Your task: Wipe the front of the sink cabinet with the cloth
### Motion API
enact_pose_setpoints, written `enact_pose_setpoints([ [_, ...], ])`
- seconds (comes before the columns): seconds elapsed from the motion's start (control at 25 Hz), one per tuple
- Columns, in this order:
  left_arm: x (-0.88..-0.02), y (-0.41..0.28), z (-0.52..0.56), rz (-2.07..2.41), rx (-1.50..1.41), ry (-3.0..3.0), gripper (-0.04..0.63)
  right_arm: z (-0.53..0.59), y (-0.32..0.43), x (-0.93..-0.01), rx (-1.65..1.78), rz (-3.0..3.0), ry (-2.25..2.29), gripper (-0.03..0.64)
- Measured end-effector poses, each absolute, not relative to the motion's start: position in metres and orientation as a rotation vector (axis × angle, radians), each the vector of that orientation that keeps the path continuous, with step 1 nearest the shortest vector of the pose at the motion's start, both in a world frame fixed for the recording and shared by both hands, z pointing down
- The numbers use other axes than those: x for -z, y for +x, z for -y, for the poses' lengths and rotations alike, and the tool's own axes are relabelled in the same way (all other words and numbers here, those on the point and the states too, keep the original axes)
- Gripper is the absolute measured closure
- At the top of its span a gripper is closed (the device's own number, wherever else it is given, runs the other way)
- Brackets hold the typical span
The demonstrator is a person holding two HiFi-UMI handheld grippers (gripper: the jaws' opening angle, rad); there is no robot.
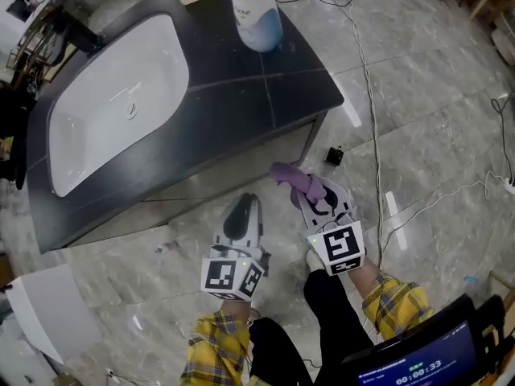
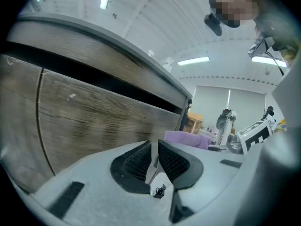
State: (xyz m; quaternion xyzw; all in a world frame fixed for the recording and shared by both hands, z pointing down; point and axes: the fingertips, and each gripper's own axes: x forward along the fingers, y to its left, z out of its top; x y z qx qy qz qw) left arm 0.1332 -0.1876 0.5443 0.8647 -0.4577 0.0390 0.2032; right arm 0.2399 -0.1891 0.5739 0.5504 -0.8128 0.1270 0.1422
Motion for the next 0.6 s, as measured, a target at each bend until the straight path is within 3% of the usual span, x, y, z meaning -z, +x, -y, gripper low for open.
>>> enact_pose_setpoints([
  [0.6, -0.561, -0.032, 0.137, 1.553, -0.069, 2.222, 0.557, 0.159, 0.074, -0.608, -0.367, 2.470, 1.237, 0.549],
])
